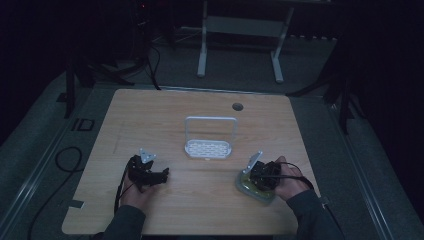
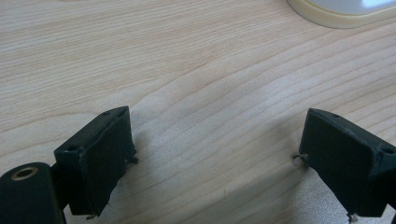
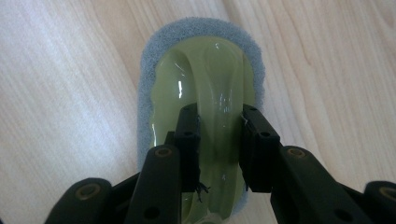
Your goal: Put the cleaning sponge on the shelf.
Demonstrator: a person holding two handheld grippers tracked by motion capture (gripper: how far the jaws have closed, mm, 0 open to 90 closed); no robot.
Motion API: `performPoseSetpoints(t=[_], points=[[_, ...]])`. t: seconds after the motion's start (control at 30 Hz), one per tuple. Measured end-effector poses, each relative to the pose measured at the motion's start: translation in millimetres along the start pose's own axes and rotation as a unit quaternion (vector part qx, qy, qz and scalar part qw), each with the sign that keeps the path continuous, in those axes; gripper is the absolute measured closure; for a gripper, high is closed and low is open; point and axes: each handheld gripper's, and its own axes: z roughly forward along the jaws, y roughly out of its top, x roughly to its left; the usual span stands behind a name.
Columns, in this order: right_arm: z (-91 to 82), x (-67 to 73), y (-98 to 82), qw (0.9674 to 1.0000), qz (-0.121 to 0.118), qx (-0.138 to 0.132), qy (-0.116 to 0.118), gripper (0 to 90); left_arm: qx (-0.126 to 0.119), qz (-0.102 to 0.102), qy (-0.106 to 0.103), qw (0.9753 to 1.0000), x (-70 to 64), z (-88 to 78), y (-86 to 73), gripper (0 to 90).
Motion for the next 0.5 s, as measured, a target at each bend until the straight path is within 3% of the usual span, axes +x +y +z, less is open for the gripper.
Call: performPoseSetpoints(t=[0.5], points=[[1.7,-4.4,7.4,0.9998,-0.008,-0.017,-0.008,71.2,0.000,0.000,0.000,1.0000,0.0,0.0,0.0,9.8]])
